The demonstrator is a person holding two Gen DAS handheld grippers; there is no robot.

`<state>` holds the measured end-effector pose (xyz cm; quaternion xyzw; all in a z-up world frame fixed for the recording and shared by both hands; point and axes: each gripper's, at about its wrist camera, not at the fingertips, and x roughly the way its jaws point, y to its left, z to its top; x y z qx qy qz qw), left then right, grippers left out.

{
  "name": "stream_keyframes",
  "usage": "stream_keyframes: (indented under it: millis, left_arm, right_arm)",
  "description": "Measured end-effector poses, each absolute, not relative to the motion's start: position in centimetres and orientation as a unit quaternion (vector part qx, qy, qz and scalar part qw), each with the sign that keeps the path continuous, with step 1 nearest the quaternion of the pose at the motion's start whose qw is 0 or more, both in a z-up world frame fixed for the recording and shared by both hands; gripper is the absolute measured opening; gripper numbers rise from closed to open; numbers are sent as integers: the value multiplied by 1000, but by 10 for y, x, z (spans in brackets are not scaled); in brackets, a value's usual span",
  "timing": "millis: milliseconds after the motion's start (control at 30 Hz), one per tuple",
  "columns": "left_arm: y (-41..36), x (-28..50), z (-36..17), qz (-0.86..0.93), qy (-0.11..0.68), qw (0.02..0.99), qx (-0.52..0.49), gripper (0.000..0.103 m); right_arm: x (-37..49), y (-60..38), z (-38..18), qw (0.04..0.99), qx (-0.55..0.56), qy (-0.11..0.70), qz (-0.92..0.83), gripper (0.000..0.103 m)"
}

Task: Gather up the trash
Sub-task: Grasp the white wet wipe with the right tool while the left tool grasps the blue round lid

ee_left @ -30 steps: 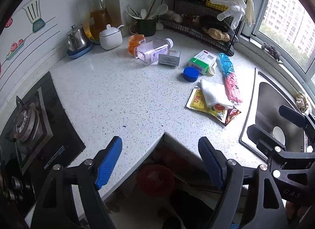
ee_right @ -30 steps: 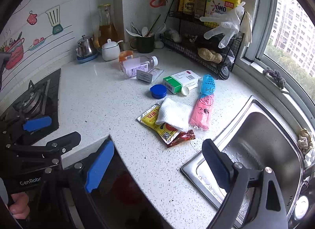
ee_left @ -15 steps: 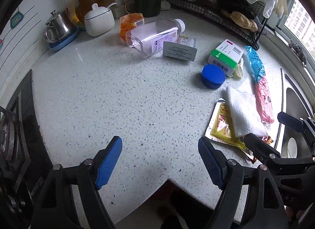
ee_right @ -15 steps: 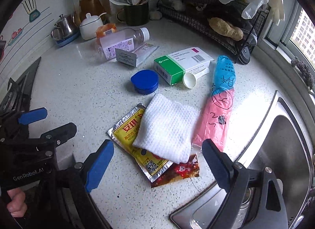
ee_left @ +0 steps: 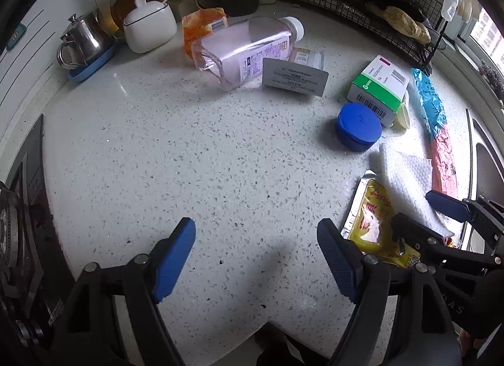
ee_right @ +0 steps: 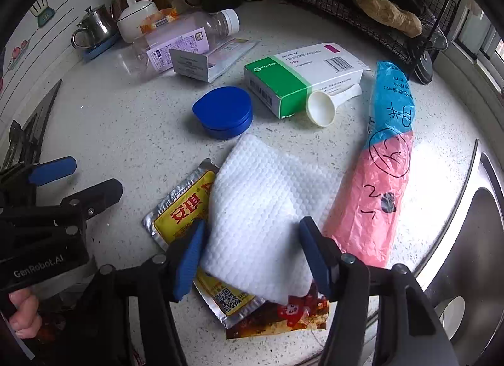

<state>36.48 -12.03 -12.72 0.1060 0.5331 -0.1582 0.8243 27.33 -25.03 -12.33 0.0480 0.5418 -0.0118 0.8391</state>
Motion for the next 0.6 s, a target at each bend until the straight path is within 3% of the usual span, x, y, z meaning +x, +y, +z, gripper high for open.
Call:
stream_keyframes:
  millis: [233,600]
  left_arm:
    - [-128,363,-112,-164,521,830,114,78]
    - [-164,372,-90,-220,511,822,124,78]
  right_arm:
    - [268,-260,-113,845,58,532,-5,13]
    - [258,-298,-74,874,89,474,-52,11]
